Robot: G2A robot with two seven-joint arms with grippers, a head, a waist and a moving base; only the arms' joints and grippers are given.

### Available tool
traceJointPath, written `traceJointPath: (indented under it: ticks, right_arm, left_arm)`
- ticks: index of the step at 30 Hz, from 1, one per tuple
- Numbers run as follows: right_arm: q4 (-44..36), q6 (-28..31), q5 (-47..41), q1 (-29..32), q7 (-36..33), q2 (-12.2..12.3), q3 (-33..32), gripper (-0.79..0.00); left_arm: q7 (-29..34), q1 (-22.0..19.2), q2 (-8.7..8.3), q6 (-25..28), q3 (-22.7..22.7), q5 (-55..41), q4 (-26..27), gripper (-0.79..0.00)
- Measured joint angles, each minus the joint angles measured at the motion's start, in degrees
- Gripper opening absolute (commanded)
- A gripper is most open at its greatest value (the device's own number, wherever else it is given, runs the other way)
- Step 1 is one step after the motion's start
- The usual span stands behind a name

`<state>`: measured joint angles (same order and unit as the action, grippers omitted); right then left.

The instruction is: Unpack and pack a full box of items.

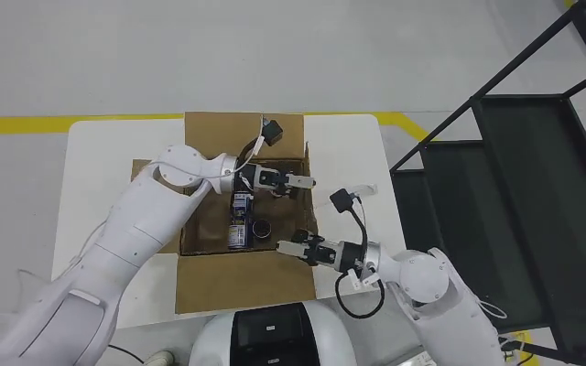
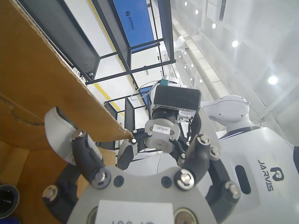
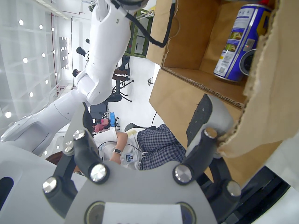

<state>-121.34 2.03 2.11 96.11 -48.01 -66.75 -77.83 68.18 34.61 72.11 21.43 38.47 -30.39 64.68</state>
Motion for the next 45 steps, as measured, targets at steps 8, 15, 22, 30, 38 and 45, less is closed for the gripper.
traceJointPath:
  ticks: [8, 15, 22, 30, 38, 45]
  right_arm:
    - [1.65, -1.88, -1.04, 1.39, 4.65, 0.38, -3.57, 0.000]
    - [2.75, -3.50, -1.88, 2.48, 7.27, 0.64, -5.56, 0.000]
    - [5.52, -4.87, -3.19, 1.41, 8.37, 0.76, -5.96, 0.000]
    - [10.64, -9.21, -2.72, -1.69, 10.88, 0.74, -5.03, 0.000]
    - [12.14, -15.75, 1.15, -4.76, 11.95, 0.67, -1.62, 0.000]
    - [11.60, -25.02, 7.18, -6.99, 15.56, 0.53, 1.33, 0.000]
  left_arm:
    - [-1.00, 3.87, -2.82, 1.25, 6.79, 4.86, 3.46, 0.000]
    - [-1.58, 12.27, -7.41, -0.38, 18.56, 10.00, 12.84, 0.000]
    - [-2.09, 22.09, -10.90, -3.36, 30.15, 13.61, 21.93, 0.000]
    - [-2.88, 31.64, -13.16, -3.08, 40.50, 12.58, 25.46, 0.000]
    - [-3.67, 39.19, -14.07, -0.84, 47.12, 5.13, 23.19, 0.000]
    - [-4.05, 41.37, -14.31, -0.57, 48.34, 3.32, 21.76, 0.000]
